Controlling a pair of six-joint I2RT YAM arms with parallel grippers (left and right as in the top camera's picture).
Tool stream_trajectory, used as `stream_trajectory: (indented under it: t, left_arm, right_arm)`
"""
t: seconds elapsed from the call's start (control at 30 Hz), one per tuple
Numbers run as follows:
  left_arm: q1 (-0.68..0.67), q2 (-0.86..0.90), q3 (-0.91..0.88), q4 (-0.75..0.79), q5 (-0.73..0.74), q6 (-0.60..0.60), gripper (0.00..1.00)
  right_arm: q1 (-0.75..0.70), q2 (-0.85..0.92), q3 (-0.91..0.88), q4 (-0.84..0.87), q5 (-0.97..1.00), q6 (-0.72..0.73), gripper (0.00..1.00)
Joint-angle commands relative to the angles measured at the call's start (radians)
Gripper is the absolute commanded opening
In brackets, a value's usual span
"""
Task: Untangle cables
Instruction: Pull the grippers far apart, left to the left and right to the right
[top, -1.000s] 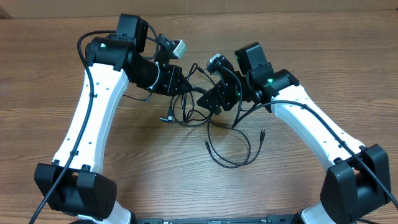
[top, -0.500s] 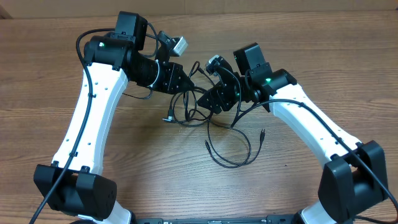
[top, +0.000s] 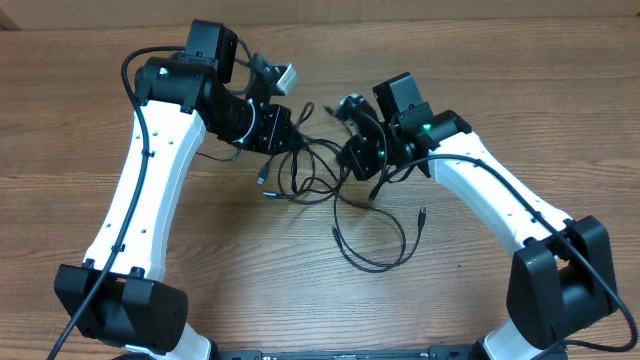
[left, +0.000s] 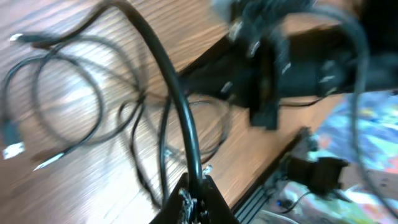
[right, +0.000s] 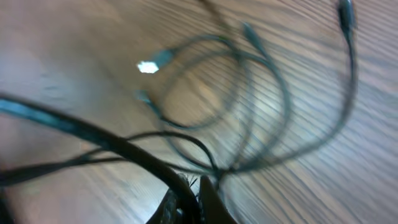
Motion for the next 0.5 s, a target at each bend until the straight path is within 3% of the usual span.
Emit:
stream_trajectory:
  t: [0.0,0.2,0.47]
  left_arm:
    - [0.034,-0.013,0.03,-0.035,-0.155,0.022,0.04]
    - [0.145,-0.022,0.03,-0.07,-0.27,-0.041,0.04]
    - [0.291,-0.087,0.03,-0.071,-0.328,-0.047,0.04]
  right_arm:
    - [-0.056,-0.023,-0.004,-0.053,0.349,0.17,0.04]
    - [-0.172,-0.113,0.045,-0.219,0.662,0.287,0.04]
    - [-0.373,-0.247,0.154,-0.324,0.719,0.326,0.04]
